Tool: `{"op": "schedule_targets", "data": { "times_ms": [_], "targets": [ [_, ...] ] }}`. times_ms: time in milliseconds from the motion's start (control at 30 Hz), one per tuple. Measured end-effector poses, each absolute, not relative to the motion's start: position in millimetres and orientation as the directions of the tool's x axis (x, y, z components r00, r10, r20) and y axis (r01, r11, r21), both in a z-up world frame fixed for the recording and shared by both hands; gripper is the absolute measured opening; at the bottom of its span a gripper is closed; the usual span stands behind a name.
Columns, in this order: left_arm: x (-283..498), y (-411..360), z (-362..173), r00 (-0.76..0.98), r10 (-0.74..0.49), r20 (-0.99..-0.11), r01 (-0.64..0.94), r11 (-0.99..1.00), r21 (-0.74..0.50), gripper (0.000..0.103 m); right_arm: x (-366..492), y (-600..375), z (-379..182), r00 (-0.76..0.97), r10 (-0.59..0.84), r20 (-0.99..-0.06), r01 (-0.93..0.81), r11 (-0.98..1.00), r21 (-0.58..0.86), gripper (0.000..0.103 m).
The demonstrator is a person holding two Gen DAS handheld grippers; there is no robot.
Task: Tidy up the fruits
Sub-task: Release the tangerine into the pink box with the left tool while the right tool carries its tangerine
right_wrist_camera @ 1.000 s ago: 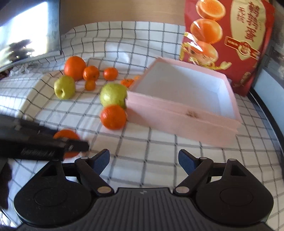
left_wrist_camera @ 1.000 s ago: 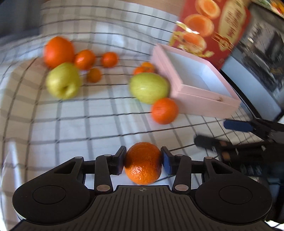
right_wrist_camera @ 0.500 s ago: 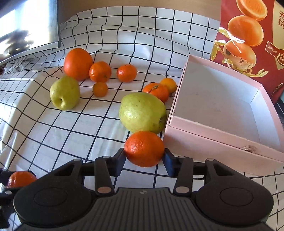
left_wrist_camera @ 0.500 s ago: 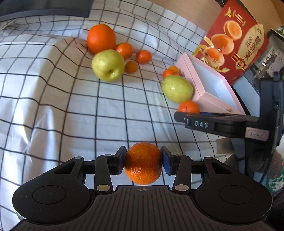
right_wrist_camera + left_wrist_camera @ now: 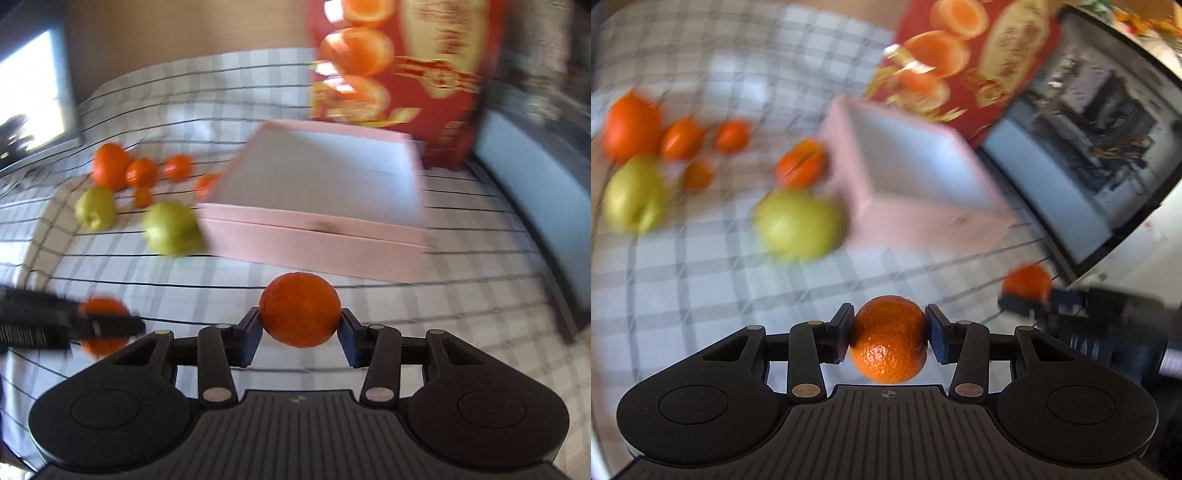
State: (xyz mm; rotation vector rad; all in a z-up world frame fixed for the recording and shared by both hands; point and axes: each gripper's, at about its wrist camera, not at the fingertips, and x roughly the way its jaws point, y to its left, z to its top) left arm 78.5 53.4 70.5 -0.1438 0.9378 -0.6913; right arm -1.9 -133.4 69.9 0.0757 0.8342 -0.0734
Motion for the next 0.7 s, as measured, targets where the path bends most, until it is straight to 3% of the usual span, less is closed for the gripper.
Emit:
{"op": "schedule_targets", "data": {
  "times_ms": [367, 700],
  "targets": [
    [168, -45, 159, 0.471, -0.671, -0.573, 0.599, 0.72, -0.35, 0.048, -41, -182, 88, 0.698, -0.129, -0.704, 0.23, 0.972, 0.05, 0.044],
    [194, -60, 153, 0.514, -0.667, -0.54, 0.576, 0.734, -0.359, 0.047, -43, -182, 88, 0.706, -0.118, -0.698, 0.227, 0.972, 0.065, 0.044]
  ]
}}
